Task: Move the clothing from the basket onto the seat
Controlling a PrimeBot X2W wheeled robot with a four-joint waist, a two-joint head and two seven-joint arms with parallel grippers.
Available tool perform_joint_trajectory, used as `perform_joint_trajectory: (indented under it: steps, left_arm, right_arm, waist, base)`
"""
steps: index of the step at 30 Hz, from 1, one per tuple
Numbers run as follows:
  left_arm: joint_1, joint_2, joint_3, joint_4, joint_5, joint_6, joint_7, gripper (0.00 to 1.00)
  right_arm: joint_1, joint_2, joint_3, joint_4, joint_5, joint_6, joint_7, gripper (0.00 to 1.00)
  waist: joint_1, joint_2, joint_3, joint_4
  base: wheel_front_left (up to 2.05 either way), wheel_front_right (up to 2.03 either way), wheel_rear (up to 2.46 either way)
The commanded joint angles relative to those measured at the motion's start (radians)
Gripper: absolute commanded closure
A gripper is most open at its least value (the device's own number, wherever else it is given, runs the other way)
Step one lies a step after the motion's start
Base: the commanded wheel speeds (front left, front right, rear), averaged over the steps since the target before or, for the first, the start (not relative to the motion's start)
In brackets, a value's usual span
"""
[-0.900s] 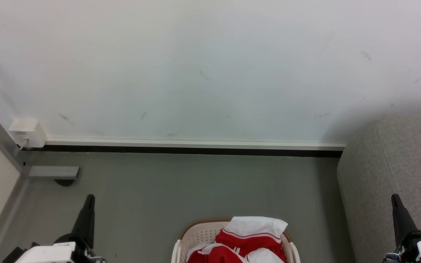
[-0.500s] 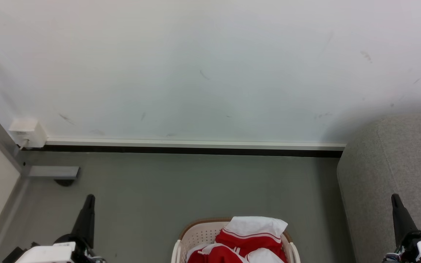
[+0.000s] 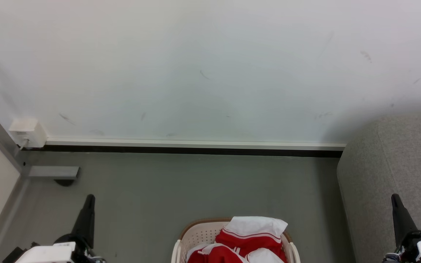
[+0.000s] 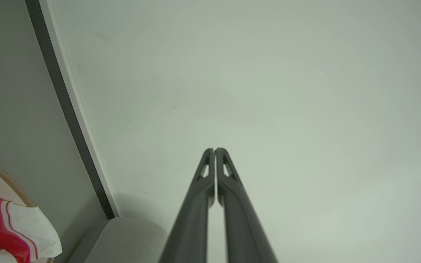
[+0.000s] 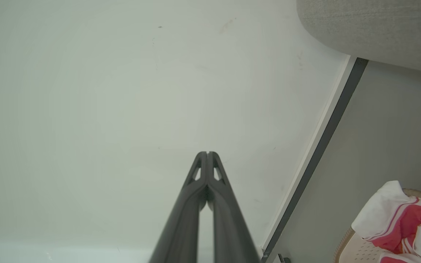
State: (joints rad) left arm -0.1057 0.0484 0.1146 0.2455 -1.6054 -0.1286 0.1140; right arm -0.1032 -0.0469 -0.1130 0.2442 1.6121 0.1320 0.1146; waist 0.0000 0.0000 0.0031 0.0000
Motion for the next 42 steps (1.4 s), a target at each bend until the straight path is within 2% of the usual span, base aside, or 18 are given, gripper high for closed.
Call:
perform_joint_trajectory:
  steps: [1,11,12,19,24,42]
  left_arm:
    - [-0.007,0.002,0.002,-0.002,-0.014,-0.005,0.003,1.0]
    - [-0.007,0.002,0.002,-0.002,-0.014,-0.005,0.003,1.0]
    - [0.001,0.0,0.0,0.002,0.001,0.0,0.0,0.0]
    - [0.026,-0.008,-0.018,0.039,0.006,0.003,-0.012,0.0]
    - [0.02,-0.008,-0.04,0.05,0.036,0.003,-0.038,0.0]
    - [0.016,-0.004,-0.102,0.038,0.291,0.035,-0.119,0.0]
  right_arm:
    - [-0.014,-0.007,-0.001,0.003,0.002,-0.003,0.002,1.0]
    - [-0.014,-0.007,-0.001,0.003,0.002,-0.003,0.002,1.0]
    - [0.001,0.001,0.0,0.001,0.0,0.0,0.0,0.0]
    - [0.032,0.013,0.009,0.03,-0.007,0.0,-0.012,0.0]
    - [0.038,0.004,0.027,0.023,-0.053,0.0,-0.038,0.0]
    - [0.059,-0.007,0.064,-0.03,-0.436,0.0,-0.12,0.0]
  waist:
    - [0.0,0.0,0.0,0.0]
    - [0.0,0.0,0.0,0.0]
    - [0.0,0.0,0.0,0.0]
    - [0.0,0.0,0.0,0.001]
    - [0.0,0.0,0.001,0.002]
    - [0.0,0.0,0.001,0.007]
  base:
    - [0.0,0.0,0.0]
    - [0.0,0.0,0.0]
    - [0.0,0.0,0.0]
    - [0.0,0.0,0.0]
    - [0.0,0.0,0.0]
    - [0.0,0.0,0.0]
